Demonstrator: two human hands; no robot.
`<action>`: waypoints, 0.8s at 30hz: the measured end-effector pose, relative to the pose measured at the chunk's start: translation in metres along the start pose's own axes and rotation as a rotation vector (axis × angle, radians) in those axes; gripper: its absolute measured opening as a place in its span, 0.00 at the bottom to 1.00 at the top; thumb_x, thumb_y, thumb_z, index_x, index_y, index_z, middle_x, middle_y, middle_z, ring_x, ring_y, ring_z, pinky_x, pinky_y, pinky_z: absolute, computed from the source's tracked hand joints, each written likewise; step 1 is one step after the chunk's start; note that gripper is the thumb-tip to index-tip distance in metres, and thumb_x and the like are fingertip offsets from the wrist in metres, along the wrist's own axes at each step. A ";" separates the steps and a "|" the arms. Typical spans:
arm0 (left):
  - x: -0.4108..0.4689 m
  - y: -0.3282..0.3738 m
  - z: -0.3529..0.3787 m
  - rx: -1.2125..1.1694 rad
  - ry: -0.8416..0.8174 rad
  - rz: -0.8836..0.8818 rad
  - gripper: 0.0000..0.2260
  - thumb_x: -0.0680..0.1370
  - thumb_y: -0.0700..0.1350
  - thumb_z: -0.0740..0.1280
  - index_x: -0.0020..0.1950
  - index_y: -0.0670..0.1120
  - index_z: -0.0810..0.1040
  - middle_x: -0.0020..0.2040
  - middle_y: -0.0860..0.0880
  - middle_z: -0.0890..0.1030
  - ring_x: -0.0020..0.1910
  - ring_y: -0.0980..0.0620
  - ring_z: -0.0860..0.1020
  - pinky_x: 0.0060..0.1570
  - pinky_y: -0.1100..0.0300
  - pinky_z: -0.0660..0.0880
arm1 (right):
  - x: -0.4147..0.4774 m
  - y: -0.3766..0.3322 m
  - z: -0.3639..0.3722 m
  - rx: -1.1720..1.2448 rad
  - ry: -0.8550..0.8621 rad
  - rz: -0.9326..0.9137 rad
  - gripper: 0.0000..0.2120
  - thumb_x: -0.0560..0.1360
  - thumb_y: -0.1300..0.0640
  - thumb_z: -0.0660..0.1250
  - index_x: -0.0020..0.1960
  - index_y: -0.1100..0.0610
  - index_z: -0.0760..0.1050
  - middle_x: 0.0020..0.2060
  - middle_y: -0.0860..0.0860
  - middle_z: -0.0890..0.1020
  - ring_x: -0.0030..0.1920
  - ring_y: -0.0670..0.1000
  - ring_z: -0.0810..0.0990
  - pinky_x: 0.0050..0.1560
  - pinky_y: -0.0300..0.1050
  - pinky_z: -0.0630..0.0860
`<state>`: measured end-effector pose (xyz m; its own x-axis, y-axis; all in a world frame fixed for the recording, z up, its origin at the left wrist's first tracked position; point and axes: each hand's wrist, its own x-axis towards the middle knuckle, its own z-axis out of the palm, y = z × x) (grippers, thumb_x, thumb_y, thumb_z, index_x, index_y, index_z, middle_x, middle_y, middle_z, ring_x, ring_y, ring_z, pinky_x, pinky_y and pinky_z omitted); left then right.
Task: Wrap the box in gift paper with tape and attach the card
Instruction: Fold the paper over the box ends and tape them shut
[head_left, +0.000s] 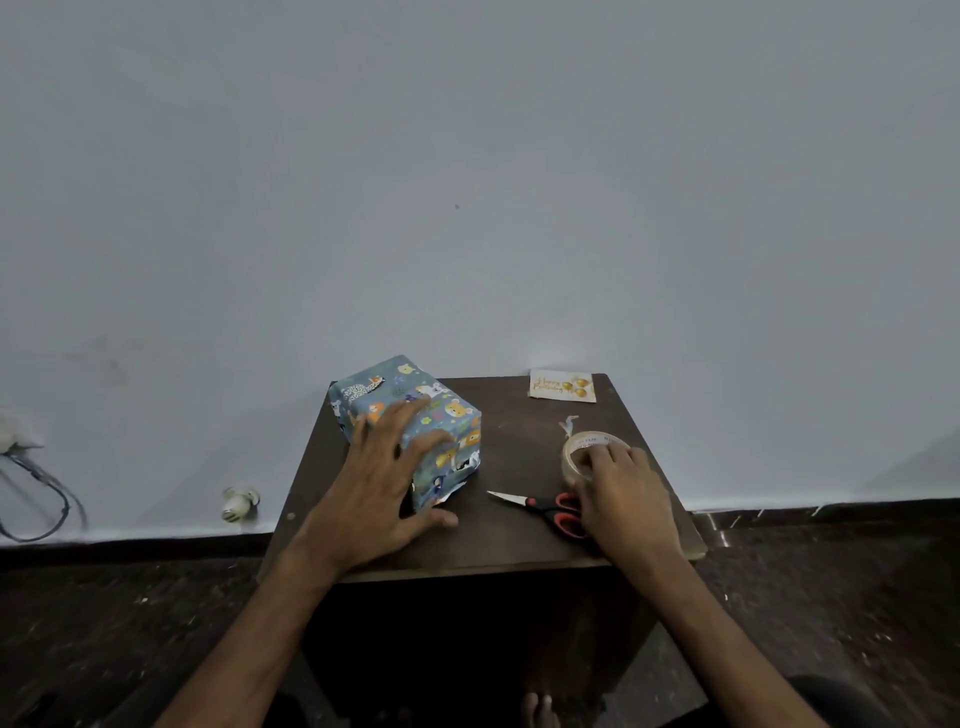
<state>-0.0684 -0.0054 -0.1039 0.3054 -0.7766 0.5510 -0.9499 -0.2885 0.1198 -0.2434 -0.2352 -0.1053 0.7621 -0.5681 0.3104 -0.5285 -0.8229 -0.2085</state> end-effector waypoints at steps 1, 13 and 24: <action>0.001 0.002 -0.003 -0.043 0.051 -0.055 0.32 0.75 0.68 0.65 0.73 0.51 0.67 0.78 0.44 0.61 0.78 0.42 0.60 0.69 0.31 0.61 | 0.002 0.002 0.002 -0.026 -0.037 0.030 0.15 0.80 0.46 0.63 0.62 0.54 0.74 0.62 0.51 0.77 0.63 0.54 0.71 0.57 0.50 0.74; 0.005 -0.009 0.001 -0.093 -0.009 -0.249 0.32 0.78 0.51 0.69 0.79 0.45 0.62 0.81 0.48 0.57 0.81 0.46 0.54 0.76 0.43 0.61 | 0.002 0.001 0.002 0.091 0.224 0.006 0.07 0.77 0.55 0.69 0.53 0.54 0.83 0.49 0.51 0.84 0.51 0.57 0.80 0.49 0.53 0.75; 0.013 0.093 -0.006 -0.816 0.152 -0.507 0.11 0.81 0.53 0.66 0.51 0.46 0.82 0.46 0.53 0.82 0.45 0.62 0.79 0.45 0.71 0.71 | -0.046 -0.067 -0.001 1.187 0.125 -0.125 0.03 0.77 0.61 0.71 0.50 0.56 0.83 0.44 0.49 0.85 0.47 0.51 0.84 0.49 0.47 0.80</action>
<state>-0.1526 -0.0390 -0.0801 0.7338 -0.5699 0.3698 -0.4787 -0.0474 0.8767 -0.2436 -0.1536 -0.1045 0.7073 -0.5334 0.4639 0.2710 -0.4015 -0.8749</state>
